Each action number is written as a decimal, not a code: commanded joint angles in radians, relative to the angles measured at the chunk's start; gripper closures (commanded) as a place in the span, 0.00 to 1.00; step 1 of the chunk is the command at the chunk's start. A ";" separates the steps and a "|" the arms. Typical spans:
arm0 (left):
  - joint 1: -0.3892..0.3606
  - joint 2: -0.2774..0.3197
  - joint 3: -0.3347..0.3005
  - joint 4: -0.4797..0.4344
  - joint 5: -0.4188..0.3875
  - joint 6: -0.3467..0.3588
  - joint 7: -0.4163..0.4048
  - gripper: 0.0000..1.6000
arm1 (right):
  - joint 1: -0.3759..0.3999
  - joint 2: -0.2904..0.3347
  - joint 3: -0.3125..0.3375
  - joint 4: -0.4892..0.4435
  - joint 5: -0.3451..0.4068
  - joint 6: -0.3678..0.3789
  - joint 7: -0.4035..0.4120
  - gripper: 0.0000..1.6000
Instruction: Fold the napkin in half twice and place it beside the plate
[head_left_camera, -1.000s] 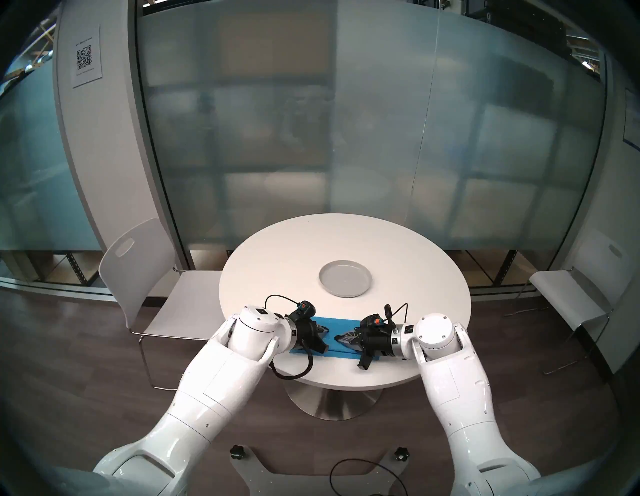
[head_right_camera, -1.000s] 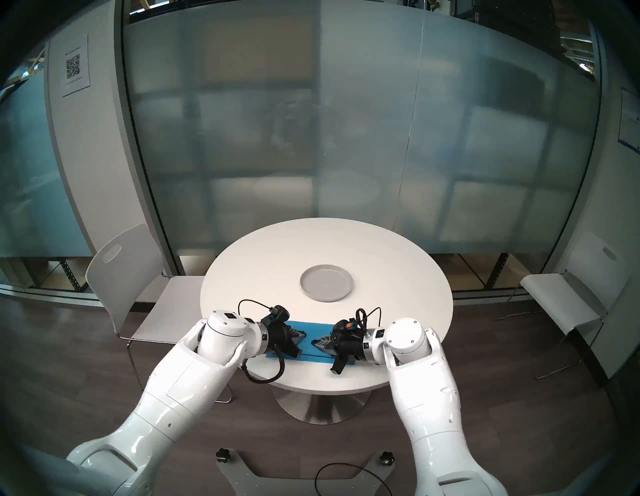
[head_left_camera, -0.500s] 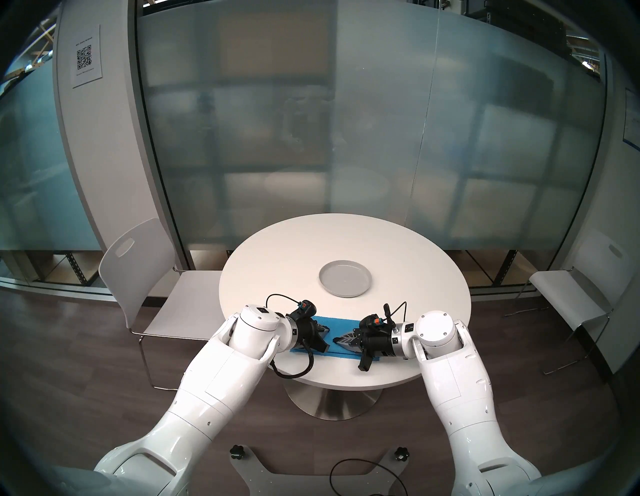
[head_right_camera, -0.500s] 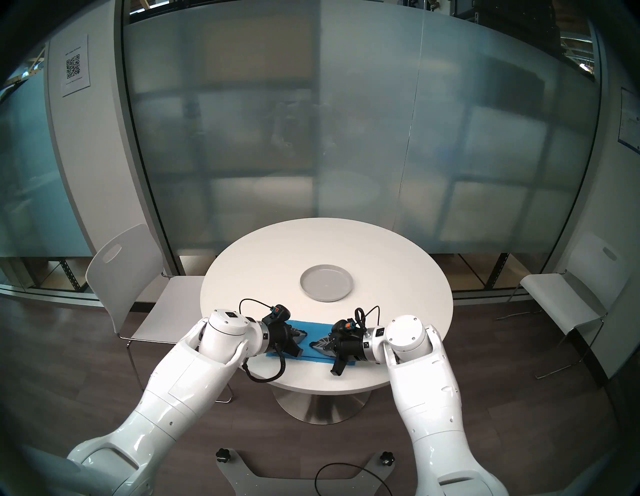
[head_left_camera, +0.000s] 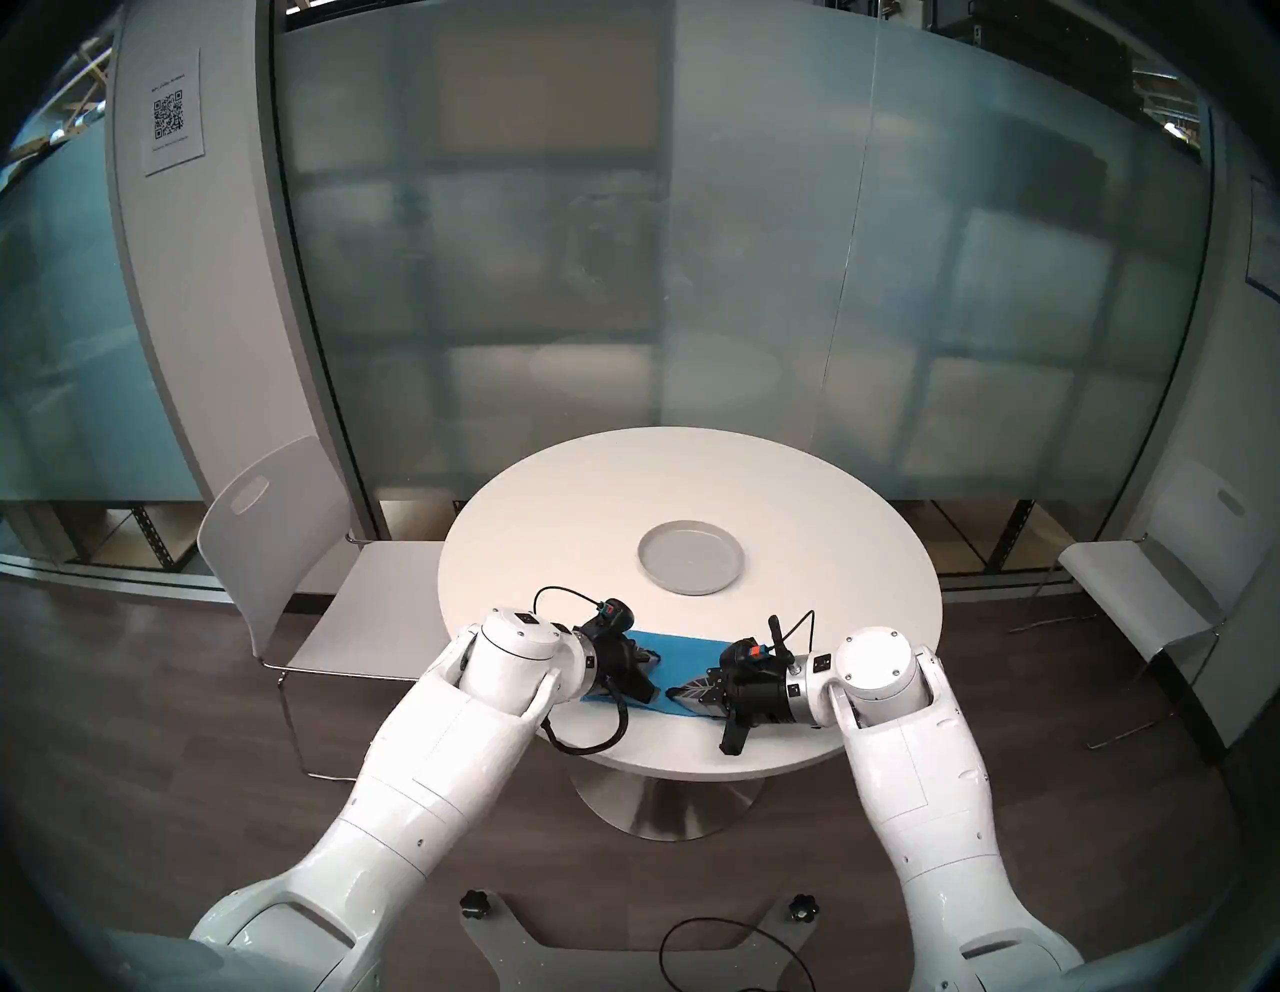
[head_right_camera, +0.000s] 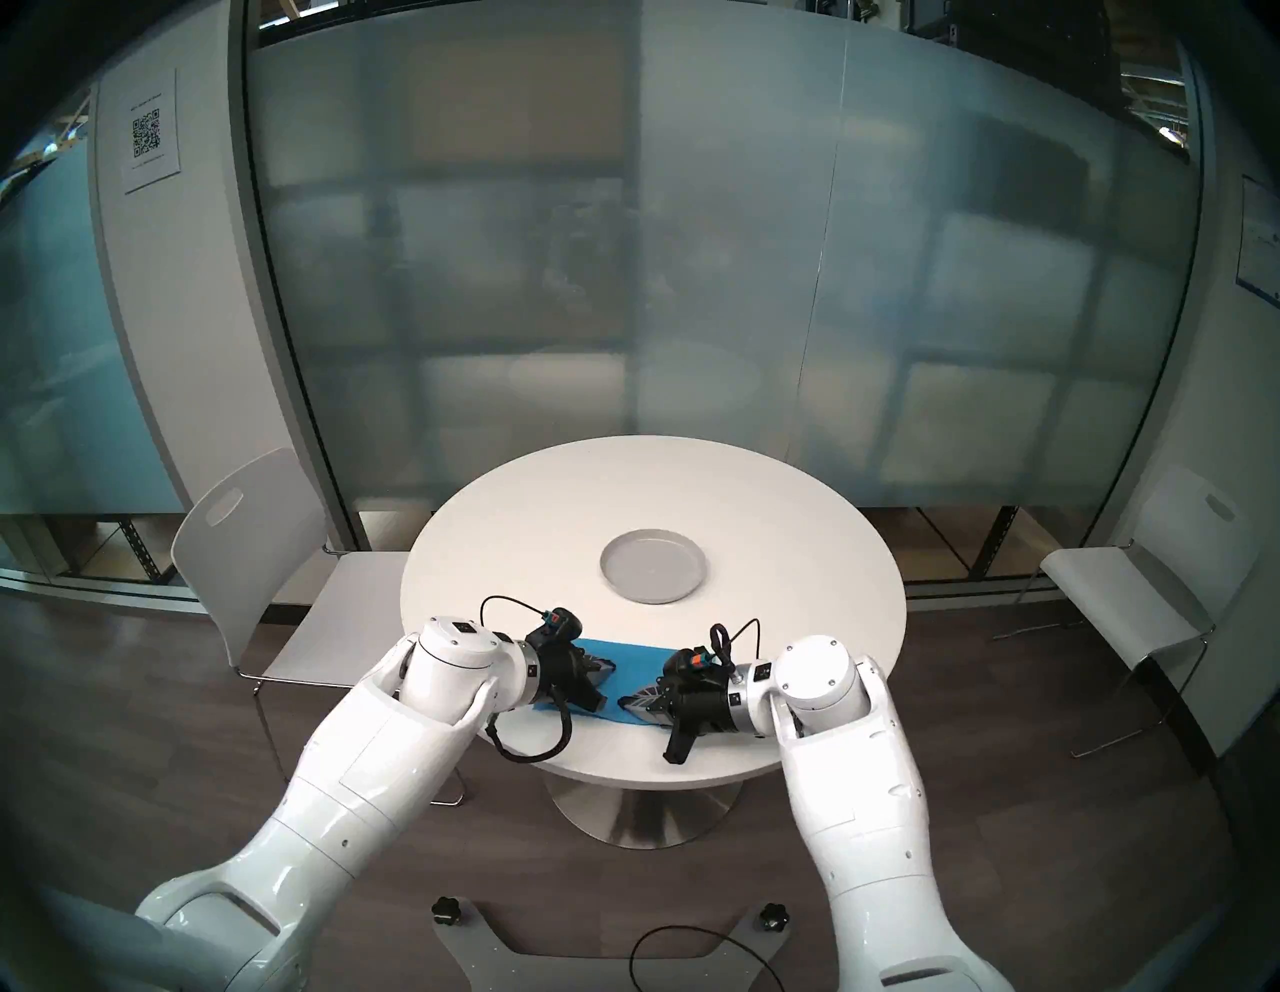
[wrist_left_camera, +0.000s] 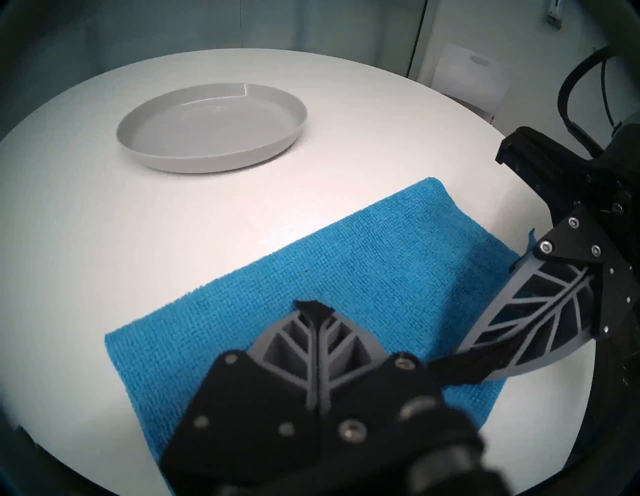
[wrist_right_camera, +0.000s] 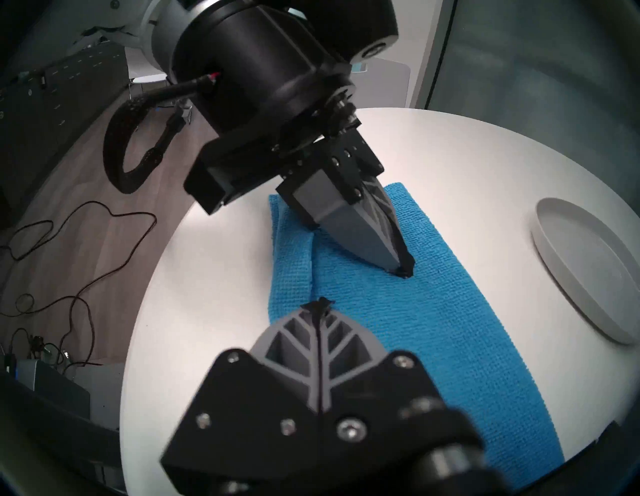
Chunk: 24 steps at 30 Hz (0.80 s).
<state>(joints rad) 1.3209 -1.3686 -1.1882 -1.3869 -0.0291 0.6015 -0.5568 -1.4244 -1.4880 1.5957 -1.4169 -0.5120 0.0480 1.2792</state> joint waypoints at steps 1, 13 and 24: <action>-0.013 -0.003 0.001 0.002 0.004 0.001 0.003 1.00 | -0.030 0.004 0.006 -0.067 0.009 0.003 0.013 1.00; -0.021 -0.004 0.002 0.013 0.010 0.000 -0.001 1.00 | -0.086 0.008 0.024 -0.155 0.023 0.026 0.059 1.00; -0.024 -0.006 0.003 0.015 0.013 0.000 -0.005 1.00 | -0.129 0.007 0.040 -0.227 0.032 0.047 0.108 1.00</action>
<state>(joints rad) 1.3043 -1.3731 -1.1858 -1.3679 -0.0179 0.5975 -0.5634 -1.5368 -1.4768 1.6348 -1.5813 -0.4974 0.0905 1.3674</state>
